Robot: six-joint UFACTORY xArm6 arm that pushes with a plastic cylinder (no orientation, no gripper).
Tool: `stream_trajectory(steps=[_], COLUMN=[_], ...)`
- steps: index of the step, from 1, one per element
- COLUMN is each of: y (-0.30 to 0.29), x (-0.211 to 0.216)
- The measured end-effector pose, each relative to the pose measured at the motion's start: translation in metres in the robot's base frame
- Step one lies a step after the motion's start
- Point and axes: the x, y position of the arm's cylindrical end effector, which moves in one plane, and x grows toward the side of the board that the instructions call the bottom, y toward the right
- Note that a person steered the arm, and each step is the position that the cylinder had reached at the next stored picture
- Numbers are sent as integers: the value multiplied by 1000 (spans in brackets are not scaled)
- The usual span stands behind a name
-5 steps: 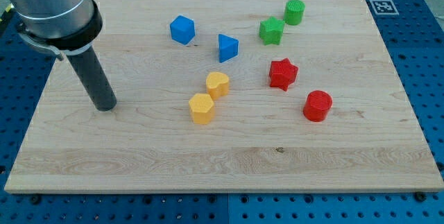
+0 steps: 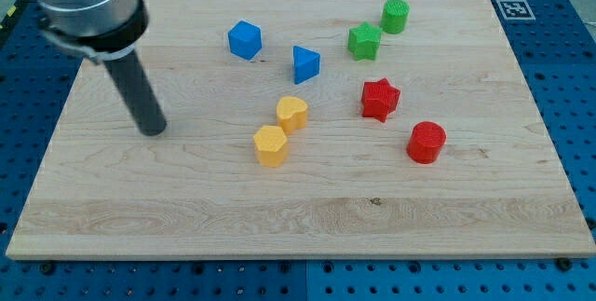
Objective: Move your arm toward yellow heart
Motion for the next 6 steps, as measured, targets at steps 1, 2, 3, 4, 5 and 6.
stream_trajectory(steps=[1,2,3,4,5,6], y=[54,101,151,184,185,184], x=[-28,-50,-51,-49,-27,-8])
